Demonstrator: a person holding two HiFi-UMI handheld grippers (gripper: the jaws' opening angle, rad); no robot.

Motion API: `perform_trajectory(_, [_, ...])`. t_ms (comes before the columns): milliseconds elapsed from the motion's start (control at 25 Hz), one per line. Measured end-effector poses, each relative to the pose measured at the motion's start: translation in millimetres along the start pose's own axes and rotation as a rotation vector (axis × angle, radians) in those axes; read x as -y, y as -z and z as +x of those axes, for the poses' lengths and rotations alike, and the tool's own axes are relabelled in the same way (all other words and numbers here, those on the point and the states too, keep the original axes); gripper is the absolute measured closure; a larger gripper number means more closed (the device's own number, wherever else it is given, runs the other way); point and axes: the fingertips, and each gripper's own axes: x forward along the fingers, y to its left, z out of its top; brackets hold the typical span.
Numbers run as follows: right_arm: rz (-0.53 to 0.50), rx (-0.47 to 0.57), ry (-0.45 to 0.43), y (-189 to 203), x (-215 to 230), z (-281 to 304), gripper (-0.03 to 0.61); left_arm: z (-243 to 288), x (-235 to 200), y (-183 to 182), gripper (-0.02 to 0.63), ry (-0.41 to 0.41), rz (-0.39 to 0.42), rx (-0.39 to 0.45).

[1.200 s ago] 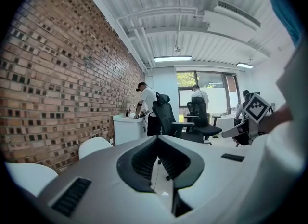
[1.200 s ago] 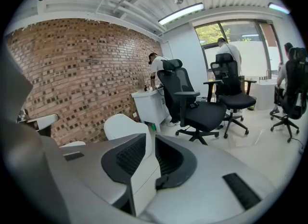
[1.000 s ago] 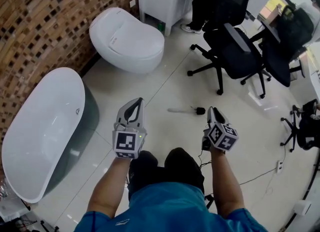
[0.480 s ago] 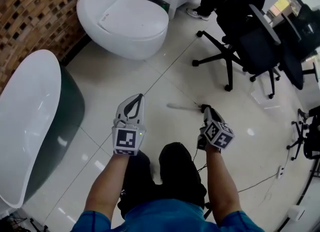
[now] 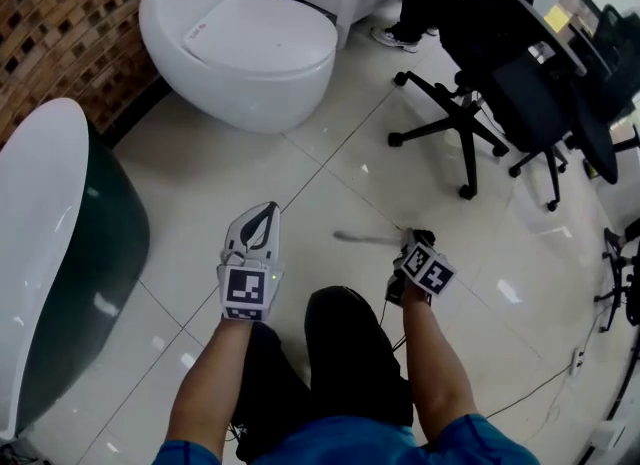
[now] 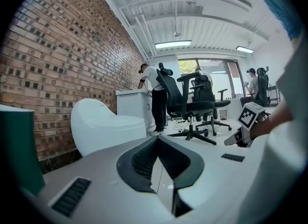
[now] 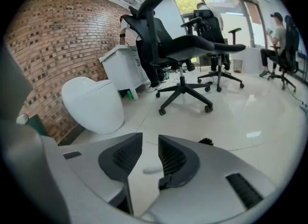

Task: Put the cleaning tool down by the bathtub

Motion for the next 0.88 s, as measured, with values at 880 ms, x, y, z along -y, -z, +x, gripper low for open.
perform_trajectory(880, [0.141,-0.183,0.085,181.6,81.8,171.5,0.394,25.0,44.4,106.4,0.615,0.055,-0.029,-0.13])
